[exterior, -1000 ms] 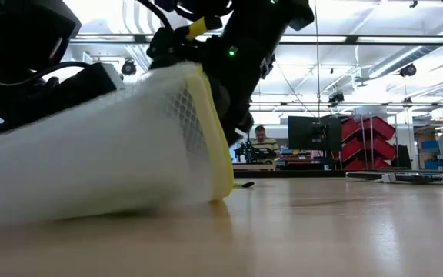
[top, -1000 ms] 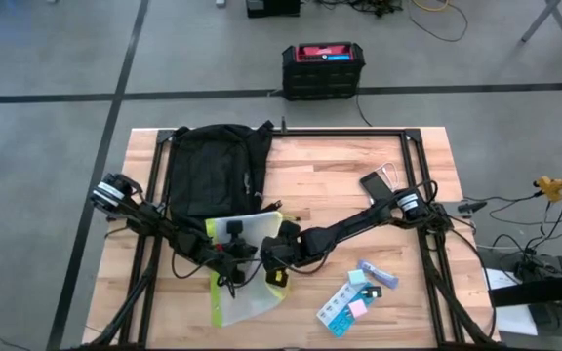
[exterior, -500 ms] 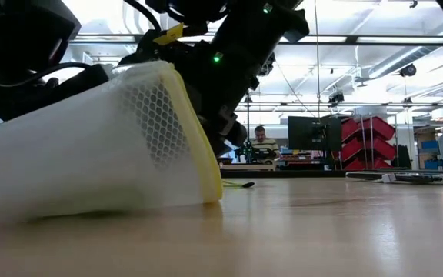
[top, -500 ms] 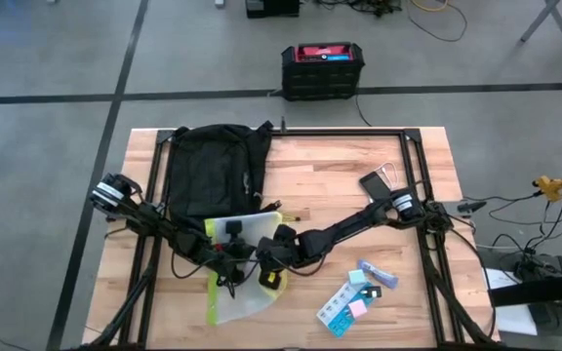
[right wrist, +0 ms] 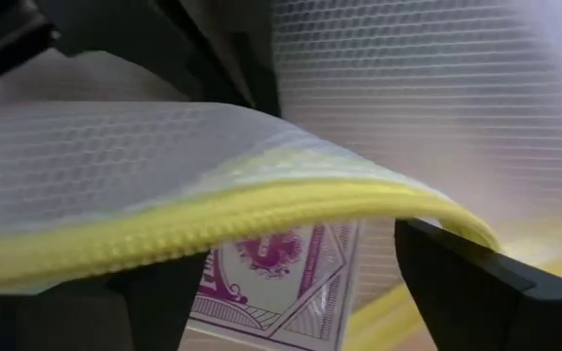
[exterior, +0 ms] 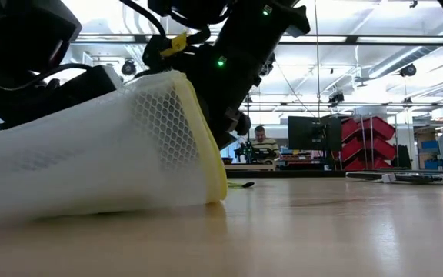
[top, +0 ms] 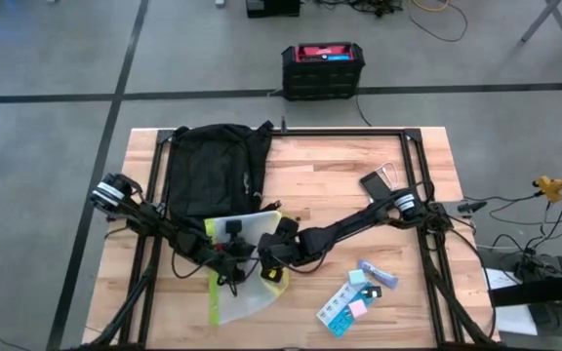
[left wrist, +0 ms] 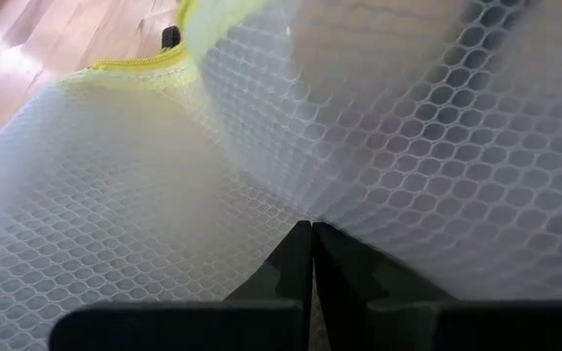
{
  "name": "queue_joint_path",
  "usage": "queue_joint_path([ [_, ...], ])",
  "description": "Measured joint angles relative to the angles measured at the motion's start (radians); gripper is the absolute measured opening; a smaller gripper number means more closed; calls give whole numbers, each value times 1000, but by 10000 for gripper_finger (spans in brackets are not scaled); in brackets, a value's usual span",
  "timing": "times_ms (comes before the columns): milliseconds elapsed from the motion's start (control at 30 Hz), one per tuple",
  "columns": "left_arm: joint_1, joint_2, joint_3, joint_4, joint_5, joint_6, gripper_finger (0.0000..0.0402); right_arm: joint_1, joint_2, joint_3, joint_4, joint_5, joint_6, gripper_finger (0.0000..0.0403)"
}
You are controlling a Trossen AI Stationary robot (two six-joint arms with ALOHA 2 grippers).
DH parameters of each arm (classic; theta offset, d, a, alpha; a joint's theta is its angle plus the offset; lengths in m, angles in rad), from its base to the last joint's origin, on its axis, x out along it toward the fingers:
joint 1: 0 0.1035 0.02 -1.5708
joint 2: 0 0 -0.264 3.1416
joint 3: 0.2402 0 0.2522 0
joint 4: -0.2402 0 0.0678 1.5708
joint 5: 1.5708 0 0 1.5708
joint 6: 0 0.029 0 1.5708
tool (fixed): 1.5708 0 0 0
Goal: Unpack backpack
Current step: Remove the game card from the zip bag
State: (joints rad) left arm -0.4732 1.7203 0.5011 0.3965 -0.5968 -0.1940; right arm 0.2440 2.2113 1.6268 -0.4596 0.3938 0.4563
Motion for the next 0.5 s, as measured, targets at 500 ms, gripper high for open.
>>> queue_joint_path([
  [500, -1, 0, 1, 1, 9, -6, 0, 90, -27, -2, 2, -80, 105, 382],
])
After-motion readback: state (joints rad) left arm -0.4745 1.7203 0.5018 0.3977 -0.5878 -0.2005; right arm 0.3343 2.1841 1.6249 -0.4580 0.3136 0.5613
